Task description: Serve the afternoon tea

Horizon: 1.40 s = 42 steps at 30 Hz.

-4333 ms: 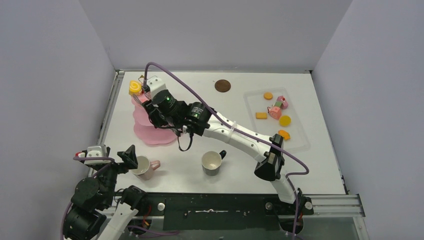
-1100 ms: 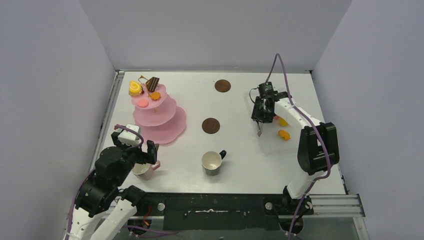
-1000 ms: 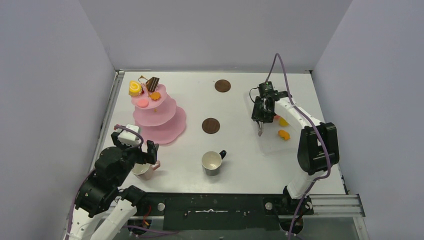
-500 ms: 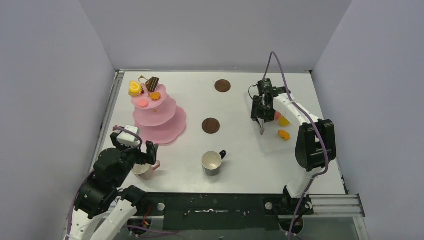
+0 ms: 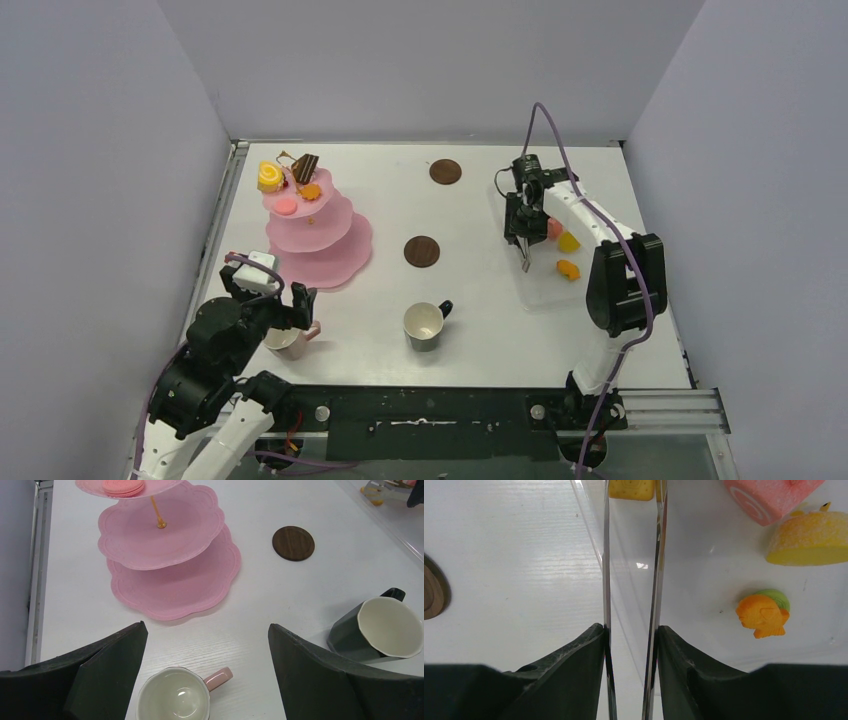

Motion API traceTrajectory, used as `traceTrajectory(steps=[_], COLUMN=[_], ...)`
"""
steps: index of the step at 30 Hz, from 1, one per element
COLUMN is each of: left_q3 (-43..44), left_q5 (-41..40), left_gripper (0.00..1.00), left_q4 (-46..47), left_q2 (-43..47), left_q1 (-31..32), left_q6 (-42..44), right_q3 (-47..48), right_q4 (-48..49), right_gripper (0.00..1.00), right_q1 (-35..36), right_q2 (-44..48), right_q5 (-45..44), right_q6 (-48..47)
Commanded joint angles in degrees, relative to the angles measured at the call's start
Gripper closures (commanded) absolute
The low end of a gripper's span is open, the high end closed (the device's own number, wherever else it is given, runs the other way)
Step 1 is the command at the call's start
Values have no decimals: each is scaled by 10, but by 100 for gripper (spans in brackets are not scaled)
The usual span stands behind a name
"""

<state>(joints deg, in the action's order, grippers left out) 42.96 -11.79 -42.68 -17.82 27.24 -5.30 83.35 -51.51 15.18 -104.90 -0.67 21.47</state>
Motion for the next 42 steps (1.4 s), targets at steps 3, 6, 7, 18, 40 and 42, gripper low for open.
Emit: traceTrajectory(steps=[3,6,7,18,40,42], left_q3=[4,5,3,3,5,5], left_q5=[-2,-3,-3,-14,-146,-156], left_gripper=[10,10,10,10,10,10], left_q4=[35,35,36,37,20,19], left_q2=[6,4,4,2,88,95], left_q1=[-4,-4,-4,-4,-18,-20], left_q6=[5,5,5,5,-7,-9], right_q3=[37,43,45,64,127,142], right_q4=[-12,-16,-19,-22,186,209], right_gripper=[61,61,61,62,61,61], right_q1=[9,13,15,28,256,277], right_q2=[9,21,26,86,67,50], right_q5=[-25,-35,-40,-57,2,2], right_q6=[-12,-12,-12,-9,71,79])
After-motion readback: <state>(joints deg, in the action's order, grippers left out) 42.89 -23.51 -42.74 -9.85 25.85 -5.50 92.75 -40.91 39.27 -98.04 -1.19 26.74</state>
